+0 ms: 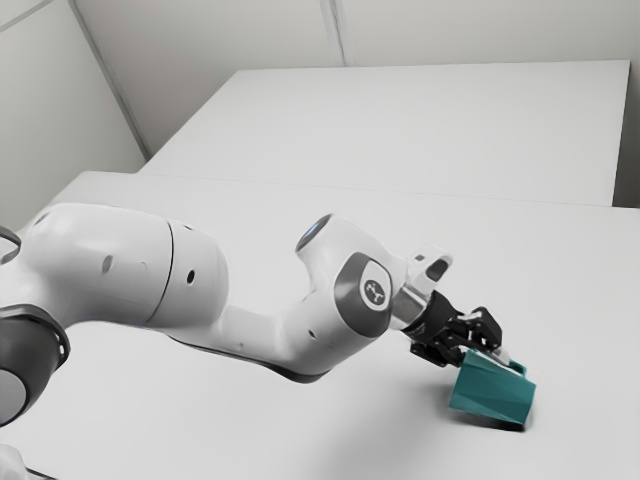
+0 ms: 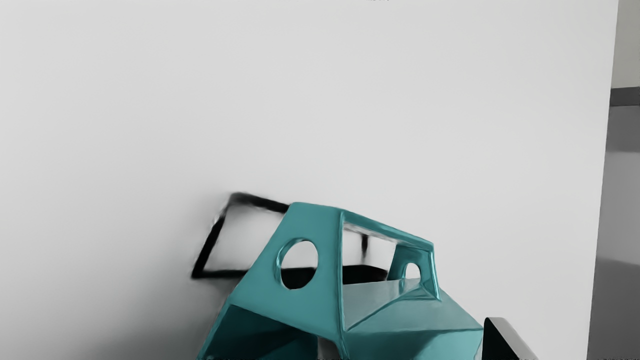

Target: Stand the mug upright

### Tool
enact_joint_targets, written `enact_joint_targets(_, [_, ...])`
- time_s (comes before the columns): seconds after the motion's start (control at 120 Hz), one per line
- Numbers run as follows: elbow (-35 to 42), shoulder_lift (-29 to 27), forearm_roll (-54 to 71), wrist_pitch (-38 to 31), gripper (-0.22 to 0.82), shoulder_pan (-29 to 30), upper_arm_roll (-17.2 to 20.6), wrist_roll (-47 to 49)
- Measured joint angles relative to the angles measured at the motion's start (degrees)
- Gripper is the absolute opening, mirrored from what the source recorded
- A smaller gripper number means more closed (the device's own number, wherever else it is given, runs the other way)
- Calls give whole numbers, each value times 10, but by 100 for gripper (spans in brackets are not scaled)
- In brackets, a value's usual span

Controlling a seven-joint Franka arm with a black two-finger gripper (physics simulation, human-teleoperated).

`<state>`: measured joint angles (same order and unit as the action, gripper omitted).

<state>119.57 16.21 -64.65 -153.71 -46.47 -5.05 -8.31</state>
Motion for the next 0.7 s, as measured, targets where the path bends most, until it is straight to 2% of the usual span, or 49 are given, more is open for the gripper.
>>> enact_joint_targets(0.125, [-5, 0, 6, -3, 0, -1, 0, -1])
enact_joint_targets(0.317, [-15, -4, 21, -6, -11, -11, 0, 6])
enact_joint_targets(0.442, [-20, -11, 39, -7, -15, -16, 0, 13])
enact_joint_targets(0.7, [-11, -51, 86, -4, -18, -15, -11, 24])
